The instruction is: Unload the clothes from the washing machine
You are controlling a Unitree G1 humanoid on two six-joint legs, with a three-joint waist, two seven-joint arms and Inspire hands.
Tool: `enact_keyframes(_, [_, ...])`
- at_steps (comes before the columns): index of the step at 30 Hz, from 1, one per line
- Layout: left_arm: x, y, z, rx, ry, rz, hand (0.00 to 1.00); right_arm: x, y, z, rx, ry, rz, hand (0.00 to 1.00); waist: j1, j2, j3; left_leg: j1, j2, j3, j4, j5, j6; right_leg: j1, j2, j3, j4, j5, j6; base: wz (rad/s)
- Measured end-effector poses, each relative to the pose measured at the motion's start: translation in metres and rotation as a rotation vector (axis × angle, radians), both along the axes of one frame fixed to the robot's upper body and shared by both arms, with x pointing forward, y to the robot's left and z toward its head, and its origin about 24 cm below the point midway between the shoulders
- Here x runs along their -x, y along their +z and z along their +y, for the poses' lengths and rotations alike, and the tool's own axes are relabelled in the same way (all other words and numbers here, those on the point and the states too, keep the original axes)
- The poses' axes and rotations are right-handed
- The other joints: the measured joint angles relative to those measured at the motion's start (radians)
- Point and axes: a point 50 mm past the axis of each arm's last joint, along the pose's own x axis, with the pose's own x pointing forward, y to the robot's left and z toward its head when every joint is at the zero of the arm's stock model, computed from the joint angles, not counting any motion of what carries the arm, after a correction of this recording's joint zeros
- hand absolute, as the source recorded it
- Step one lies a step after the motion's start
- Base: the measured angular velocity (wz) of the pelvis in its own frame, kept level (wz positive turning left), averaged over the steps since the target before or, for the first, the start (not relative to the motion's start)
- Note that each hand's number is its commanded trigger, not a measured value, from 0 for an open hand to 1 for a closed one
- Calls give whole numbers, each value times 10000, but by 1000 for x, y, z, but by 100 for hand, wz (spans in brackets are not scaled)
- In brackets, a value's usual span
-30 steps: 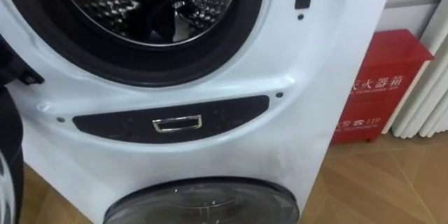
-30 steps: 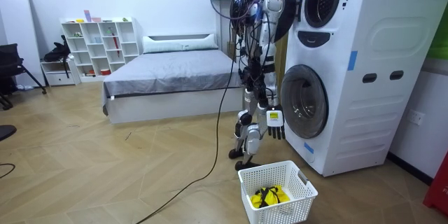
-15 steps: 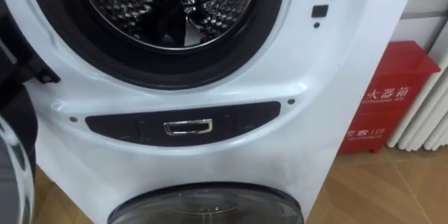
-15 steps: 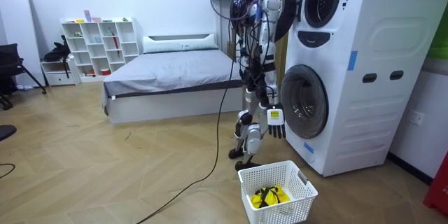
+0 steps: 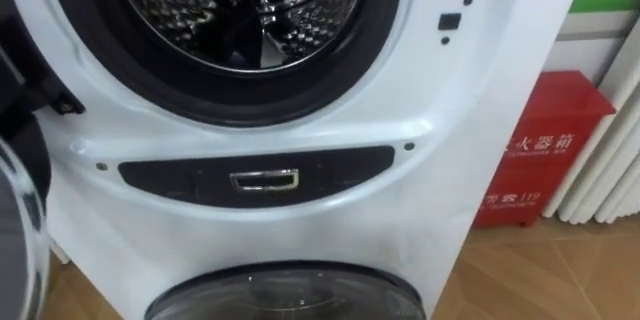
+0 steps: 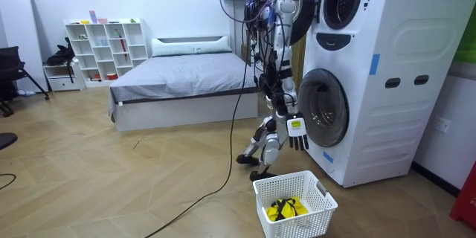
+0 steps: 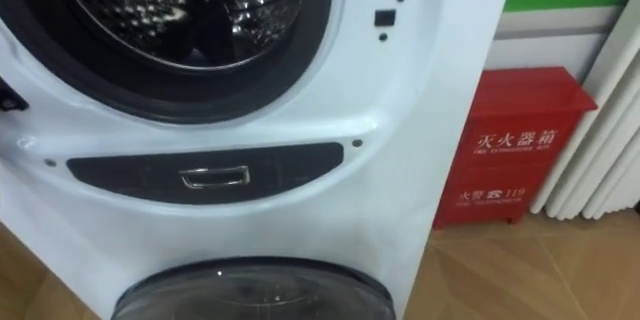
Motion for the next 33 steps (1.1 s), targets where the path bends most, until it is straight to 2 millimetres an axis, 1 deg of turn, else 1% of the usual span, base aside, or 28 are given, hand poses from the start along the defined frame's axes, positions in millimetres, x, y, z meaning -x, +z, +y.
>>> enact_keyframes(1, [-4,-1,-2,134,-162,-9,0,-2,0,-1,77,70,-50,0,-143,17,-1,357,10,-14,268,23,-48,-22,35,-91,1,0,-1,31])
enact_keyframes(2, [-10,-1,-6,269,-347,-52,0,6,0,-2,144,-76,127,0,-210,38,9,877,9,-33,149,80,-161,-53,82,-228,87,1,-2,34])
enact_keyframes(3, [-13,-1,-8,329,-458,-91,0,8,0,-3,180,-99,190,0,-222,57,7,1157,10,-33,-20,114,-241,-123,98,-301,184,1,-3,41])
enact_keyframes(4, [-23,-1,-13,444,-894,-265,0,10,1,-4,221,-115,228,0,-281,116,0,1654,-10,-74,-557,51,-365,-347,107,-552,387,4,-8,49])
enact_keyframes(5, [-31,0,-19,546,-1255,-394,0,13,1,-6,281,-120,305,0,-426,279,-3,2168,-27,-88,-1445,-79,-543,-570,109,-729,576,5,-8,48])
enact_keyframes(6, [-35,0,-21,578,-1440,-448,0,12,1,-7,316,-141,260,0,-458,297,25,2419,-35,-98,-2028,-143,-601,-721,109,-784,685,5,-7,41])
enact_keyframes(7, [-43,1,-23,582,-1683,-587,0,7,2,-8,329,-185,137,0,-508,387,39,2832,-37,-133,-3305,-220,-616,-1114,99,-903,949,12,1,28])
enact_keyframes(8, [-52,3,-24,563,-1774,-787,0,1,2,-8,325,-285,-16,0,-610,445,63,3102,-87,-417,-4465,-617,-694,-1569,75,-1005,1234,54,8,24])
enact_keyframes(9, [-55,4,-24,547,-1804,-848,0,-2,2,-8,330,-299,-97,0,-613,478,80,3190,-126,-500,-5006,-783,-676,-1780,57,-1011,1295,79,12,16])
enact_keyframes(10, [-58,5,-25,513,-1917,-877,0,-8,3,-9,348,-369,-255,0,-602,541,76,3373,-210,-569,-5946,-977,-563,-2151,8,-1018,1442,199,45,10])
enact_keyframes(11, [-60,5,-26,506,-2013,-917,0,-10,3,-8,295,-482,-364,0,-611,579,64,3505,-311,-566,-6762,-998,-526,-2438,-63,-993,1488,437,102,10])
enact_keyframes(12, [-62,5,-26,507,-2039,-934,0,-10,2,-7,262,-508,-386,0,-622,577,63,3516,-375,-563,-7042,-970,-458,-2555,-101,-936,1559,565,149,9])
enact_keyframes(14, [-58,4,-27,527,-2029,-763,0,-7,1,-2,110,-626,-339,0,-616,435,107,3405,-814,-532,-7322,-691,190,-2843,-281,-108,1444,1358,432,6])
enact_keyframes(15, [-57,3,-27,546,-2005,-703,0,-4,0,-1,73,-718,-293,0,-622,378,76,3327,-938,-514,-7305,-588,357,-2839,-345,109,1293,1570,546,0])
enact_keyframes(17, [-40,-1,-23,627,-1514,-270,0,3,0,0,-71,-1269,-232,0,-610,299,-84,2950,-1211,144,-7287,-364,756,-2789,-436,713,351,2629,980,-6])
enact_keyframes(18, [-37,-1,-20,589,-1393,-218,0,1,0,1,-129,-1393,-305,0,-601,261,-81,2848,-1248,417,-7283,-305,874,-2791,-517,817,301,2749,1110,21])
enact_keyframes(19, [-33,-2,-17,516,-1299,-95,0,10,-1,2,-214,-1702,-114,0,-688,200,-62,2674,-1261,1124,-7164,-224,974,-2792,-858,766,1120,2268,1455,51])
enact_keyframes(20, [-31,-2,-16,476,-1232,-66,0,22,-1,1,-195,-1942,161,0,-598,98,-121,2584,-1272,1490,-7115,-150,1027,-2756,-1213,753,2414,1595,1648,53])
enact_keyframes(21, [-30,-2,-15,462,-1182,-37,0,26,-1,1,-172,-2007,270,0,-515,61,-133,2576,-1282,1675,-7121,-112,1045,-2669,-1386,770,2945,1302,1737,26])
enact_keyframes(22, [-25,-2,-13,403,-1072,52,0,30,-1,-1,-49,-2095,376,0,-381,35,-124,2594,-1262,1934,-7066,-95,1064,-2317,-1661,874,3616,802,1895,-6])
enact_keyframes(23, [-19,-3,-10,253,-885,179,0,29,0,-3,60,-2112,361,0,-302,17,-110,2610,-1259,2056,-7012,-75,1098,-1717,-1843,1043,3646,461,1965,-18])
enact_keyframes(25, [-11,-3,-6,147,-59,224,0,26,0,-3,107,-2064,164,0,-221,-15,-98,2617,-1270,2235,-6935,-59,1093,-771,-2081,1091,3067,225,2162,-40])
enact_keyframes(27, [-8,-2,-2,-3,605,159,0,25,0,-2,111,-1952,132,0,-100,-84,-105,2574,-1339,2443,-6930,-19,1038,128,-2293,1075,2041,302,2260,-49])
enact_keyframes(28, [-8,-1,3,-129,1010,71,0,25,0,-2,115,-1819,85,0,-74,-180,-159,2521,-1472,2633,-6892,37,993,536,-2383,1118,1286,502,2400,-63])
enact_keyframes(29, [-10,1,6,-209,1365,-140,0,22,0,-3,139,-1684,-11,0,11,-197,-173,2381,-1485,2710,-6731,62,955,695,-2295,1182,421,508,2479,-69])
enact_keyframes(30, [-13,3,8,-258,1517,-311,0,21,0,-3,145,-1656,-63,0,88,-229,-192,2302,-1476,2654,-6673,72,940,730,-2245,1199,126,548,2539,-82])
enact_keyframes(32, [-30,13,19,-646,2235,-1324,0,17,1,-3,137,-1633,-186,0,268,-144,-180,2048,-1412,1955,-6435,111,865,826,-2050,1198,-541,673,2562,-68])
enact_keyframes(33, [-36,17,23,-785,2378,-1621,0,17,1,-4,145,-1627,-230,0,263,-86,-154,2022,-1423,1769,-6414,123,839,893,-2004,1182,-629,685,2558,-28])
